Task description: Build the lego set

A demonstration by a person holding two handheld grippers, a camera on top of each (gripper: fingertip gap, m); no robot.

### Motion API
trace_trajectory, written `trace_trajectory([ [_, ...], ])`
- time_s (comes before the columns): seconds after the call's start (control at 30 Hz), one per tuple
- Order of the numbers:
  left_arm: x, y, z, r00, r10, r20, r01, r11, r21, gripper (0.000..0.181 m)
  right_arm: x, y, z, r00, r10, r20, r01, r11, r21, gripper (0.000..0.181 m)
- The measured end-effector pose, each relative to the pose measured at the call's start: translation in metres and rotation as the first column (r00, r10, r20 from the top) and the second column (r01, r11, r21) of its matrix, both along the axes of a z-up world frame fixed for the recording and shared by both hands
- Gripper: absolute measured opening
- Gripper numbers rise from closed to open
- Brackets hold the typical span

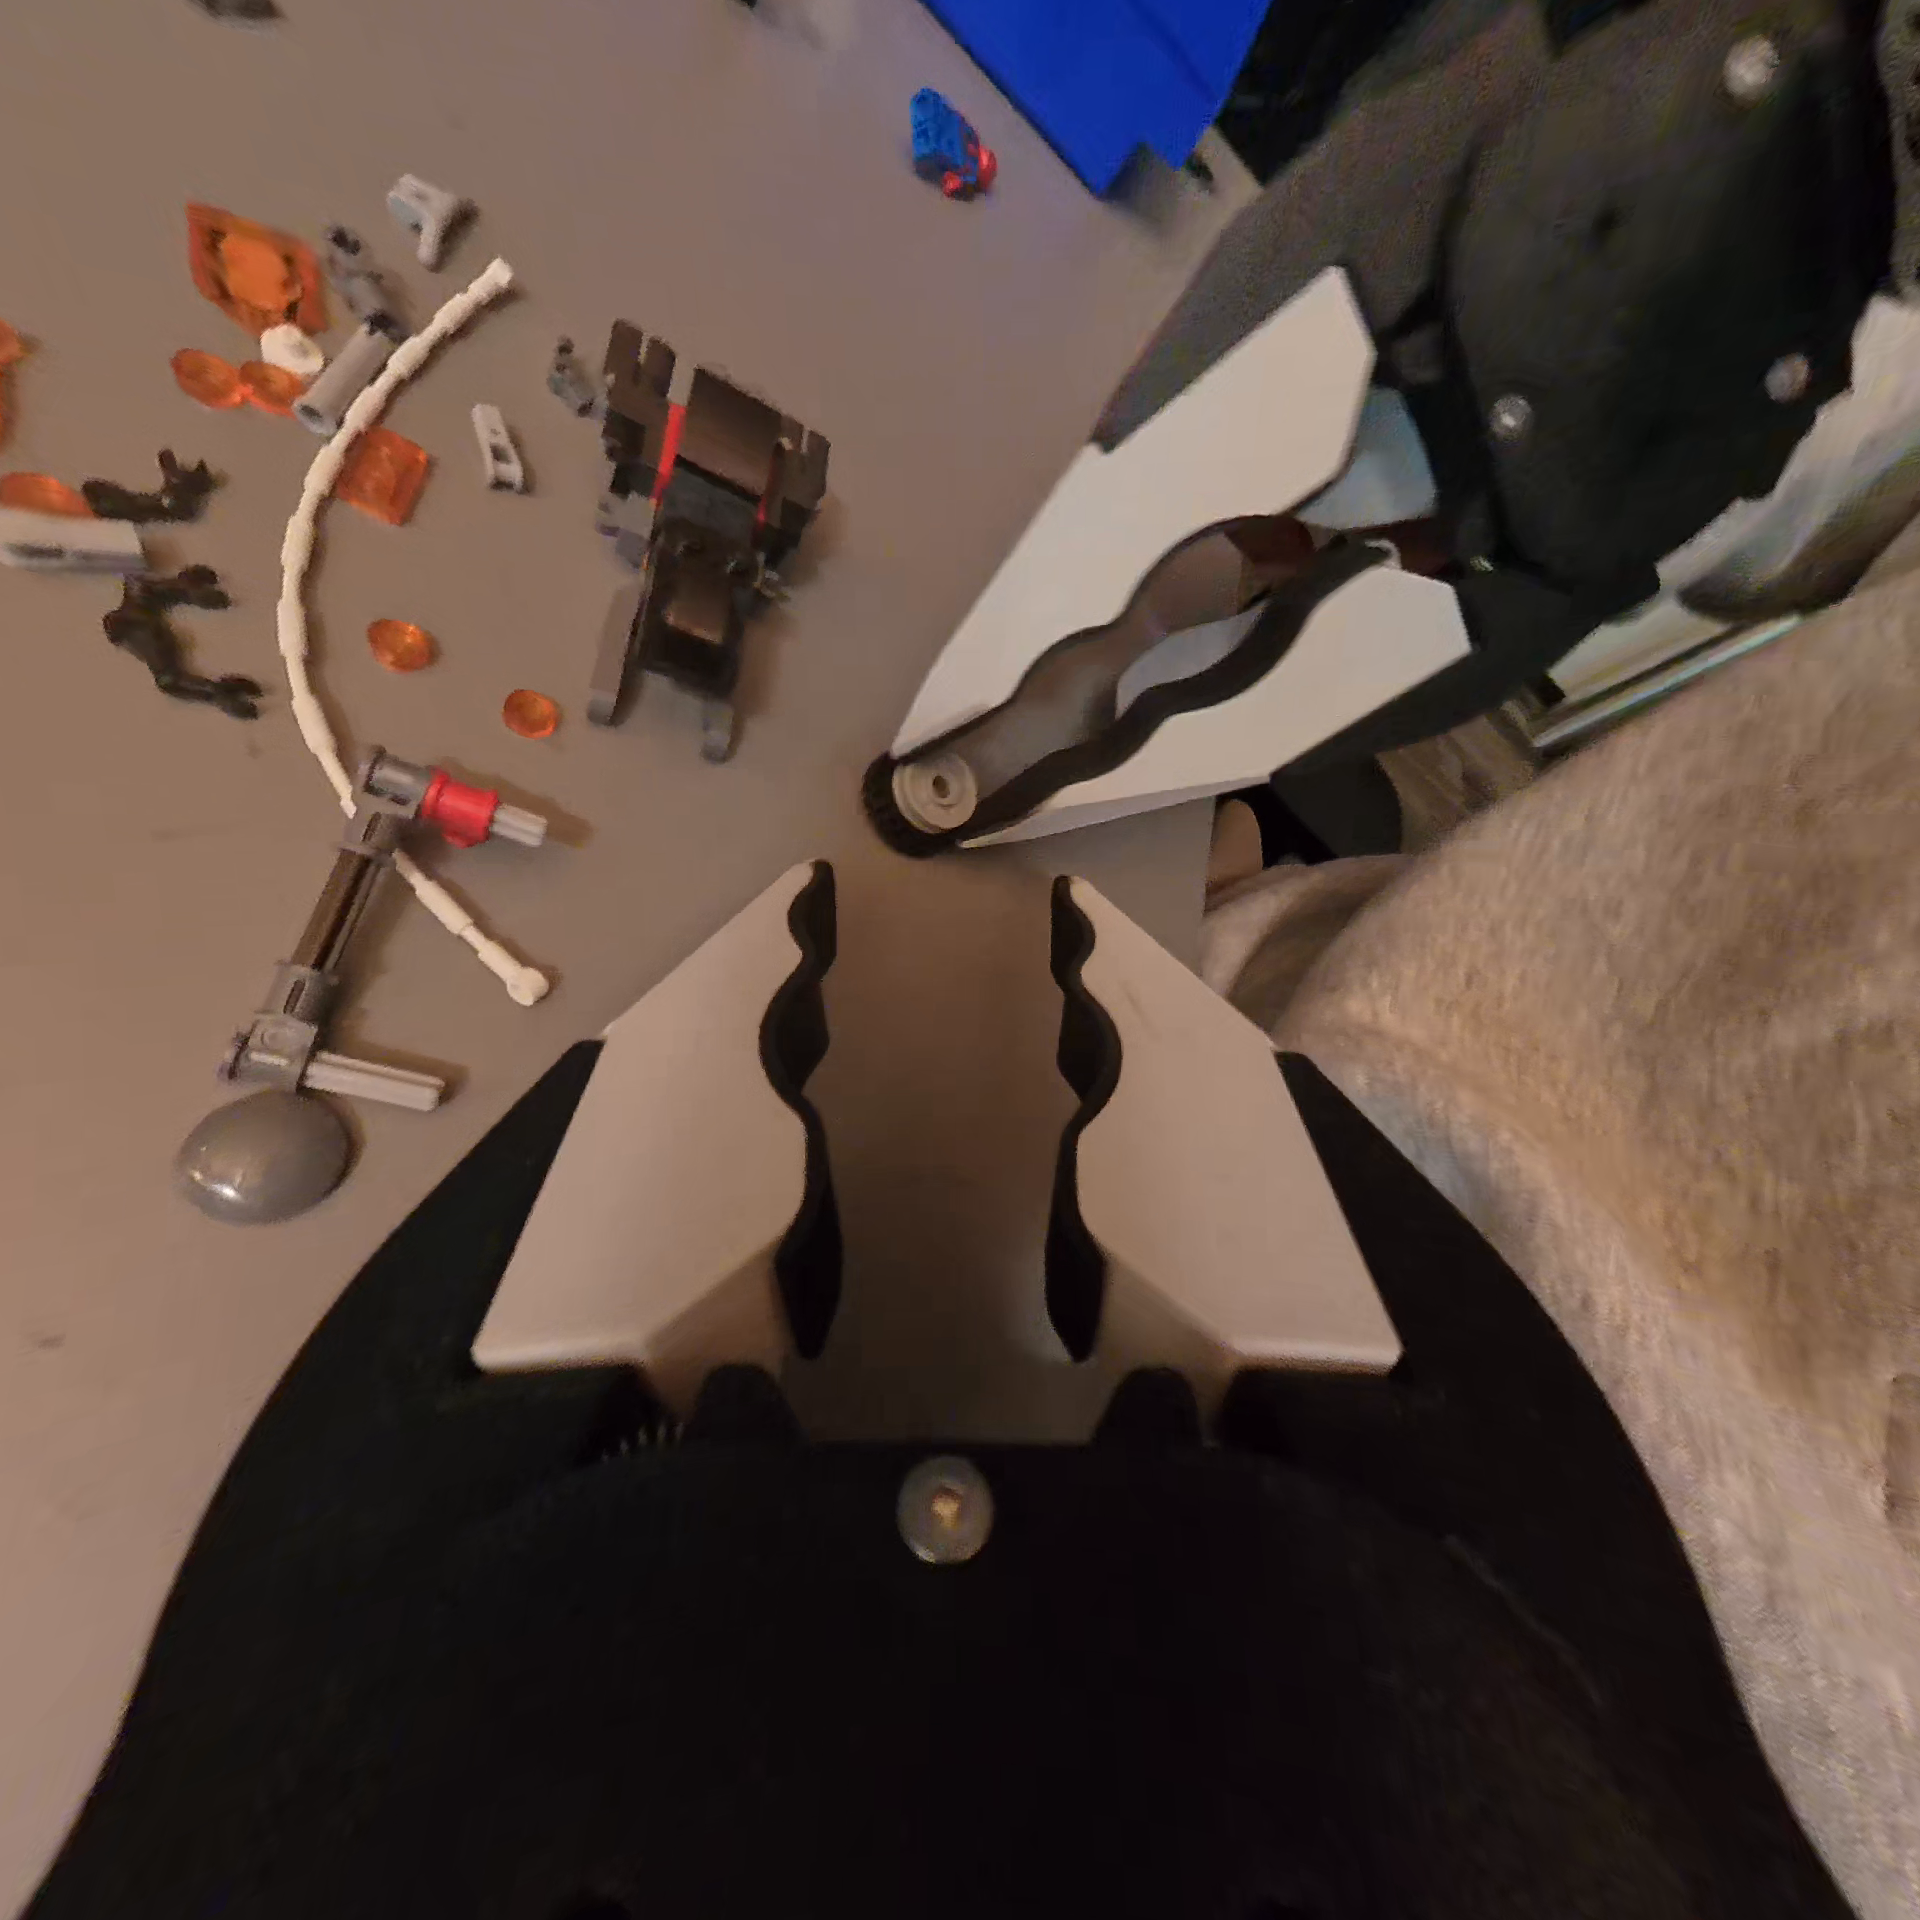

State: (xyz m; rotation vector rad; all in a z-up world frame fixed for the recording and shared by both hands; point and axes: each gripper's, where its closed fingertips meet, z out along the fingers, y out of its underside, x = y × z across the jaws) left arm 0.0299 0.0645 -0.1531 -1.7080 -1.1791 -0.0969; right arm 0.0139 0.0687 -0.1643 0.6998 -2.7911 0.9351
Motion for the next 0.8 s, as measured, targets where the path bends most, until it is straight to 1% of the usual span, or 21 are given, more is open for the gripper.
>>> trace_trajectory([
  [0.1,-0.001,0.006,-0.001,0.999,0.006,0.033,-0.007,1.000,0.027,0.036,0.001,0.001,0.002,0.999,0.006,-0.040,-0.010,0.994,-0.105,0.016],
  [0.17,-0.002,0.014,-0.002,0.999,0.000,0.047,-0.002,0.999,0.040,0.033,0.001,0.002,0.003,1.000,-0.003,-0.029,-0.001,0.990,-0.141,0.016],
  [0.27,-0.008,0.019,-0.005,0.999,0.027,0.044,-0.027,1.000,0.003,0.026,0.000,0.004,0.004,1.000,-0.017,0.010,0.018,0.989,-0.144,0.016],
  [0.33,-0.010,0.020,-0.006,0.998,0.044,0.037,-0.043,0.999,-0.023,0.025,-0.002,0.006,0.003,1.000,-0.019,0.016,0.021,0.992,-0.123,0.018],
  [0.43,-0.011,0.019,-0.007,0.998,0.054,0.044,-0.054,0.998,-0.021,0.023,-0.005,0.007,0.003,0.999,-0.029,0.017,0.031,0.995,-0.098,0.033],
  [0.47,-0.012,0.017,-0.007,0.997,0.064,0.049,-0.063,0.998,-0.018,0.021,-0.005,0.008,0.003,0.999,-0.031,0.031,0.033,0.996,-0.080,0.046],
  [0.53,-0.012,0.017,-0.007,0.997,0.065,0.052,-0.064,0.998,-0.007,0.021,-0.003,0.010,0.002,0.995,-0.051,0.091,0.054,0.998,-0.039,0.051],
  [0.63,-0.011,0.017,-0.006,0.997,0.063,0.054,-0.063,0.998,0.000,0.022,-0.001,0.012,0.003,0.967,-0.112,0.231,0.112,0.994,0.016,0.049],
  [0.73,-0.010,0.017,-0.006,0.996,0.063,0.056,-0.064,0.998,0.007,0.021,0.000,0.011,0.004,0.901,-0.197,0.387,0.179,0.980,0.085,0.038],
  [0.8,-0.011,0.017,-0.004,0.997,0.069,0.044,-0.070,0.998,0.008,0.020,-0.001,0.009,0.007,0.851,-0.232,0.470,0.200,0.973,0.117,0.031],
])
